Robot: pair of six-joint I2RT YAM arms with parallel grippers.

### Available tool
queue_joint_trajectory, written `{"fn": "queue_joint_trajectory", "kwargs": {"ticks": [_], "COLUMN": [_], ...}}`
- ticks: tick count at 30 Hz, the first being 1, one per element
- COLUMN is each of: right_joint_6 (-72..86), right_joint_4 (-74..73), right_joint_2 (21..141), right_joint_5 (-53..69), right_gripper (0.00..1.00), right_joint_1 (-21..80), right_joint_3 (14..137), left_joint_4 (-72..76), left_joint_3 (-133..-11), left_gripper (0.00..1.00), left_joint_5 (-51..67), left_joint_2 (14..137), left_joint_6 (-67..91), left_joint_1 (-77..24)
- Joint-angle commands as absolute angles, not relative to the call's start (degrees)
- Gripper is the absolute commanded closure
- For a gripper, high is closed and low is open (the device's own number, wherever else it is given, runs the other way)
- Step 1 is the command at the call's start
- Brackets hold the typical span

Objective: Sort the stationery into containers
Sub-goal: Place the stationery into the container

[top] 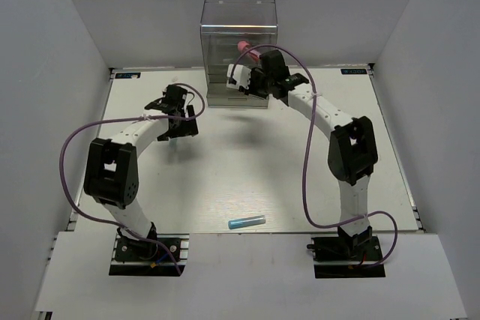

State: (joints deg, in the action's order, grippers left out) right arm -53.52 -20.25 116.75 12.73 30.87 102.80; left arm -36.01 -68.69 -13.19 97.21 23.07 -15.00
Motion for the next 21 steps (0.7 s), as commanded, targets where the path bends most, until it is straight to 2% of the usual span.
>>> {"fn": "queue_joint_trajectory", "kwargs": {"ticks": [1, 6, 12, 15, 17, 21], "right_joint_6": [-55.45, -57.83, -58.8, -58.8, -58.54, -58.01], "right_joint_4": [-15.91, -15.55, -15.56, -15.38, -15.21, -14.59], "right_joint_2": [119.52, 126.82, 131.04, 131.92, 132.1, 130.61], "right_joint_5": [6.86, 1.16, 0.26, -2.11, -2.37, -1.76], "right_gripper": [0.94, 0.92, 0.84, 0.71, 0.57, 0.46], "right_joint_1": [31.46, 31.46, 31.47, 31.55, 31.38, 31.29], "right_joint_3": [107.83, 115.03, 116.81, 116.72, 116.19, 113.13], "left_joint_4": [-37.96, -38.5, -39.64, -39.64, -39.64, -39.64], "left_joint_3": [-71.89, -74.96, -77.08, -77.61, -78.22, -78.22], "left_gripper": [0.03, 0.03, 0.03, 0.03, 0.03, 0.03], "left_joint_5": [-15.55, -17.4, -17.93, -17.93, -17.31, -17.31], "left_joint_2": [98.08, 100.81, 104.58, 105.21, 105.82, 106.35], "left_joint_6": [18.72, 16.35, 15.73, 15.73, 15.73, 15.73], "left_joint_1": [-14.77, -14.77, -14.77, -14.77, -14.77, -14.77]}}
